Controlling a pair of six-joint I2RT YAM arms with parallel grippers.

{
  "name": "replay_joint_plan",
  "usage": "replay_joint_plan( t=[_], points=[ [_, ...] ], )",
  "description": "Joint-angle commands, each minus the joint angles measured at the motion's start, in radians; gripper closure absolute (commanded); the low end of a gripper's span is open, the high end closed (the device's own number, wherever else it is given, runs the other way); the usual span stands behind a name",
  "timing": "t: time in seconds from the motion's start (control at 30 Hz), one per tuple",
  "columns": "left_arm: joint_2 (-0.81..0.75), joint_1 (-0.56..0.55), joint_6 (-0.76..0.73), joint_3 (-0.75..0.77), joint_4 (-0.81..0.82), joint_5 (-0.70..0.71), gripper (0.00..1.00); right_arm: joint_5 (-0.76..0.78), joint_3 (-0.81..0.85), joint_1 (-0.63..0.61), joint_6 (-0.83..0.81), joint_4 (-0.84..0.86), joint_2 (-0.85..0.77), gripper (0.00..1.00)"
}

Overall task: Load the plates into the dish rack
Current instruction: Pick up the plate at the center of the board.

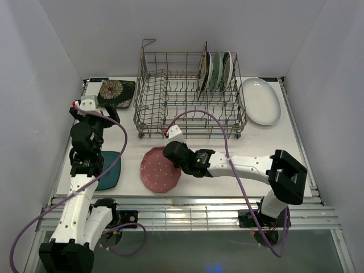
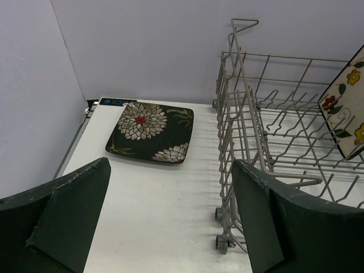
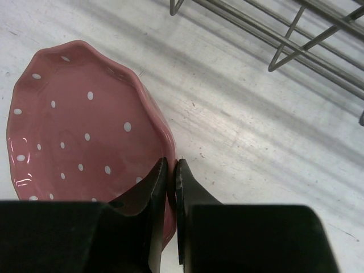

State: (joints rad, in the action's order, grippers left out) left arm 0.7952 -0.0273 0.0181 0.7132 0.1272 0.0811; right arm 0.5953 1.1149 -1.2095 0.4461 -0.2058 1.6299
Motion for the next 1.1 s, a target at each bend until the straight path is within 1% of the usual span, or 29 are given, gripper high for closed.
replay_joint_plan(
  t=[0.0, 0.3, 0.53, 0.67, 0.87, 1.07],
  points=[
    [-0.021, 0.004, -0.006, 0.003, -0.005, -0.007, 0.02, 0.127, 0.100, -0.018, -0.021, 0.016, -0.068, 0.92],
    [-0.024, 0.004, -0.006, 0.002, -0.005, -0.007, 0.02, 0.188, 0.152, -0.044, -0.084, -0.020, -0.094, 0.92],
    [-0.024, 0.004, -0.006, 0.003, -0.005, -0.006, 0.02, 0.213, 0.161, -0.051, -0.141, -0.009, -0.162, 0.92],
    [-0.025, 0.004, -0.004, 0.003, -0.005, -0.006, 0.02, 0.230, 0.187, -0.053, -0.167, -0.024, -0.173, 0.92],
    [-0.031, 0.004, -0.006, 0.003, -0.005, -0.003, 0.02, 0.270, 0.264, -0.056, -0.201, -0.053, -0.192, 0.92],
    [-0.030, 0.004, -0.007, 0.005, -0.005, 0.000, 0.02, 0.337, 0.373, -0.056, -0.282, -0.052, -0.202, 0.92]
  ],
)
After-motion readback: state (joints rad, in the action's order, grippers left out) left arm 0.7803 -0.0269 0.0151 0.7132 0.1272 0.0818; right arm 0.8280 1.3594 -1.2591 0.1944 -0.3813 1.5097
